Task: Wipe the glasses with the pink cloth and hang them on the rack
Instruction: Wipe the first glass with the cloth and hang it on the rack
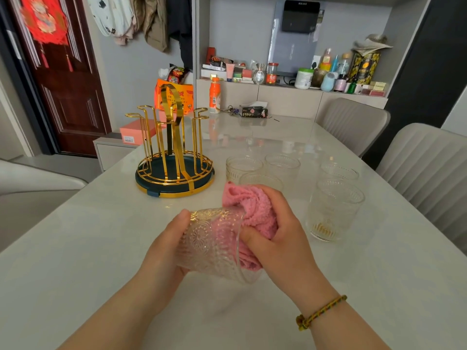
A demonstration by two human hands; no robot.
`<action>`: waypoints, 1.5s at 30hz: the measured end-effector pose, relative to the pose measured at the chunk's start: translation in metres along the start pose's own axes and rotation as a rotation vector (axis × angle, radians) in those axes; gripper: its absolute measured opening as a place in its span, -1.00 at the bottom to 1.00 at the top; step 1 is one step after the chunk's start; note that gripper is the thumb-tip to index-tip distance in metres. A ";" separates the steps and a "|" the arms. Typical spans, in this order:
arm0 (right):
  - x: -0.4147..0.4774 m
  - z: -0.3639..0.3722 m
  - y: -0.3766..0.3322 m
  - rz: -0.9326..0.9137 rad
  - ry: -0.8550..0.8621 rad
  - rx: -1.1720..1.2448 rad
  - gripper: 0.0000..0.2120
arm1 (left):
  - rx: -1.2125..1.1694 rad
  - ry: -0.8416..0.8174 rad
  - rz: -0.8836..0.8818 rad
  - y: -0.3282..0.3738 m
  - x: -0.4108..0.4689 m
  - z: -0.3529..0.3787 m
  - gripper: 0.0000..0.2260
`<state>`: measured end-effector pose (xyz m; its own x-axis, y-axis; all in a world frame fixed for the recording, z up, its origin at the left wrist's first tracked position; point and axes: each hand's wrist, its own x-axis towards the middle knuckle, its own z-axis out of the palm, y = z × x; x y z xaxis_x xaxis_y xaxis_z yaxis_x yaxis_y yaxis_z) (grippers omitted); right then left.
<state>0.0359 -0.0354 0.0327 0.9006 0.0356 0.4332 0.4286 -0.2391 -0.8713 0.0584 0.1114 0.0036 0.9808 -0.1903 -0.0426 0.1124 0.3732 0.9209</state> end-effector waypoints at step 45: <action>0.000 0.007 0.017 0.097 0.088 0.059 -0.68 | 0.084 -0.069 -0.166 0.015 0.000 -0.006 -0.48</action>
<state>0.0435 -0.0325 0.0164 0.9294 -0.0707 0.3622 0.3453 -0.1799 -0.9211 0.0612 0.1221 0.0151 0.9364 -0.3056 -0.1726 0.2551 0.2546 0.9328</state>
